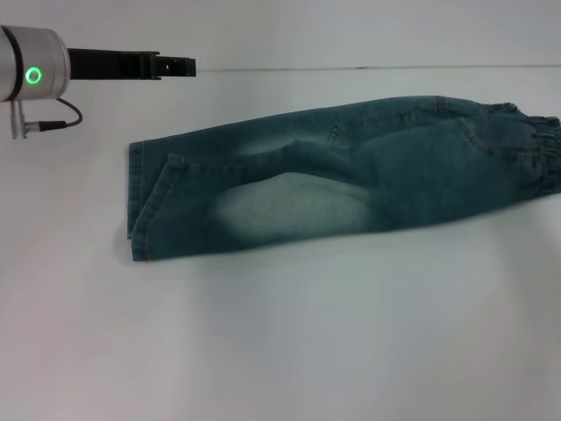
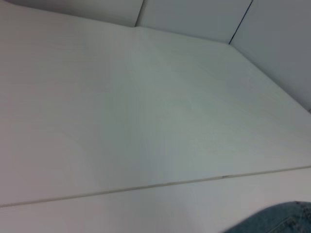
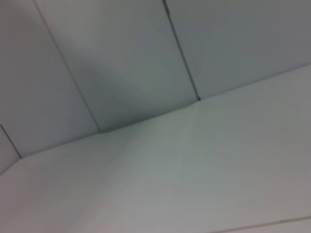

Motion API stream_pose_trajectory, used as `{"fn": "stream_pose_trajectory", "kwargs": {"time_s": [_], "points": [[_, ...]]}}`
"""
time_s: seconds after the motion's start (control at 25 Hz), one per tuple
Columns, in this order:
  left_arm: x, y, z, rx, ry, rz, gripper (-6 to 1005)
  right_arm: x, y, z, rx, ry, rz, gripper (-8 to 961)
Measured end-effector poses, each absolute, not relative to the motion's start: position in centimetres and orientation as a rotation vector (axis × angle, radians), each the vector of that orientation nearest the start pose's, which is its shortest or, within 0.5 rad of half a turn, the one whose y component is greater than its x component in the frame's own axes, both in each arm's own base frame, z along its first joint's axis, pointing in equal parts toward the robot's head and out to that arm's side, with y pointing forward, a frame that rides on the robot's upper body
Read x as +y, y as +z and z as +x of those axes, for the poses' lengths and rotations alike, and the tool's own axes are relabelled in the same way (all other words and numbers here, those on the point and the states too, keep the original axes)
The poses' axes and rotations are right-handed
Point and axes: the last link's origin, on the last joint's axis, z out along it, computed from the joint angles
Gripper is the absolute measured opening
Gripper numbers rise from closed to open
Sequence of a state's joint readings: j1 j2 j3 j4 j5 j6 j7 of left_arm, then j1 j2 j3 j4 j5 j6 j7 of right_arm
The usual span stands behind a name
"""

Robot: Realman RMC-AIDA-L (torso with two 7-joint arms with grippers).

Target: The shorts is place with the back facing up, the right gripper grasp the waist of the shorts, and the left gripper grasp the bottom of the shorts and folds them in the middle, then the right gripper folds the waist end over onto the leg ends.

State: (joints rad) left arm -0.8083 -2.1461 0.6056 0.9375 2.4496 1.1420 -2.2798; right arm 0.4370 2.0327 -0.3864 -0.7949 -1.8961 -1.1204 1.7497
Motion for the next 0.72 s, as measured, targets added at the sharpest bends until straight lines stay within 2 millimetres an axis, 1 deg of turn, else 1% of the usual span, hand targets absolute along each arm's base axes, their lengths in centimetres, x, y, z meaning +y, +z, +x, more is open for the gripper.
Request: {"fn": "stream_pose_trajectory", "kwargs": {"time_s": [0.2, 0.28, 0.44, 0.56, 0.72], "points": [[44.0, 3.5, -20.7, -1.219, -0.465, -2.190, 764, 34.8, 12.3, 36.5, 1.110, 0.743, -1.749, 872], [43.7, 3.1, -20.8, -1.229, -0.472, -2.198, 817, 34.3, 12.1, 36.8, 1.119, 0.740, -1.747, 944], [43.3, 2.5, -20.8, -1.231, -0.467, -2.219, 923, 33.5, 11.5, 37.0, 1.142, 0.755, -1.761, 944], [43.2, 2.0, -20.7, -1.218, -0.450, -2.235, 923, 32.8, 11.1, 37.1, 1.168, 0.798, -1.774, 944], [43.4, 1.5, -20.0, -1.174, -0.411, -2.265, 922, 32.0, 11.3, 37.1, 1.177, 0.854, -1.764, 943]]}}
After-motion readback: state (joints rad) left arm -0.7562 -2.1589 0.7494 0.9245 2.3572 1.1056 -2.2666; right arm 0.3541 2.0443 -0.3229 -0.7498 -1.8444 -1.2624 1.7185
